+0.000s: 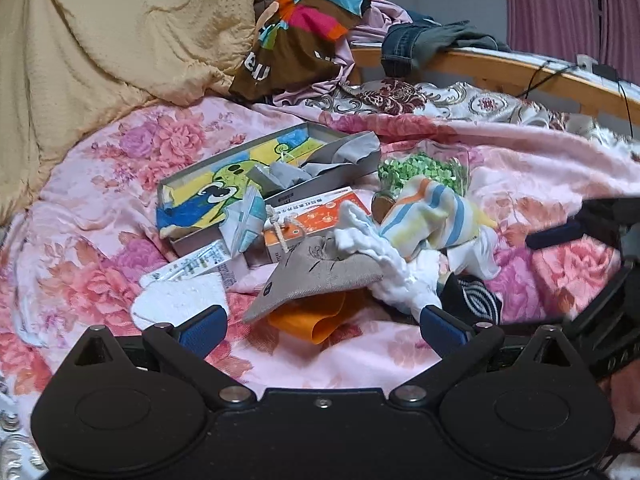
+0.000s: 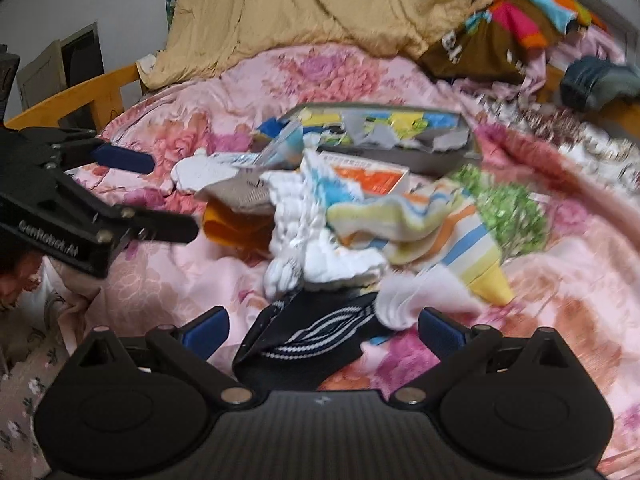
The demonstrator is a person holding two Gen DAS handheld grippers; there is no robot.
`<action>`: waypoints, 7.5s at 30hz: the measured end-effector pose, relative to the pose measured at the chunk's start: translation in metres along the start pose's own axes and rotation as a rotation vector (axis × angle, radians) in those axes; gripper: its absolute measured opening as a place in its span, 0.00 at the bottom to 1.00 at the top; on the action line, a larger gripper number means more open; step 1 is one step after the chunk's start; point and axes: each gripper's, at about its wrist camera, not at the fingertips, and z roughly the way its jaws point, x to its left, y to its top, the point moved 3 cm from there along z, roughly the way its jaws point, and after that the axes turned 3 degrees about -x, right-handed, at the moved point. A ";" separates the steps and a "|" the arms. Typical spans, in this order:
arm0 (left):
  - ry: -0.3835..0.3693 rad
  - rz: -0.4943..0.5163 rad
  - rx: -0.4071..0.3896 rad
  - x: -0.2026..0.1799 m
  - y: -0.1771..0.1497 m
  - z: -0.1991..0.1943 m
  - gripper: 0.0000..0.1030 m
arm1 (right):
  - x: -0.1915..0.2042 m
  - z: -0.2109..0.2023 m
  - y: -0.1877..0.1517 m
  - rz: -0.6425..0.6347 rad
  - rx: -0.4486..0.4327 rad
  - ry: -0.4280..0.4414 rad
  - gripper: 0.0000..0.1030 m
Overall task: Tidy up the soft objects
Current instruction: 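Grasp the black patterned cloth with the right tool while the left tool grasps the grey knit glove, then carry the black cloth and grey glove in both tools to the tray, then lower both items into the tray and open both tools, then move both tools back toward the pile near the striped towel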
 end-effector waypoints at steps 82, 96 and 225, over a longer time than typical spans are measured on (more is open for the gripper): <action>-0.056 -0.527 0.151 0.026 0.043 -0.032 0.15 | -0.018 -0.037 0.019 0.327 -0.249 0.415 0.06; -0.092 -0.651 0.075 0.052 0.078 -0.052 0.15 | -0.042 -0.035 0.079 0.312 -0.353 0.454 0.06; 0.273 -0.439 -0.225 0.020 0.048 -0.054 0.99 | -0.040 -0.020 0.054 0.128 -0.360 -0.096 1.00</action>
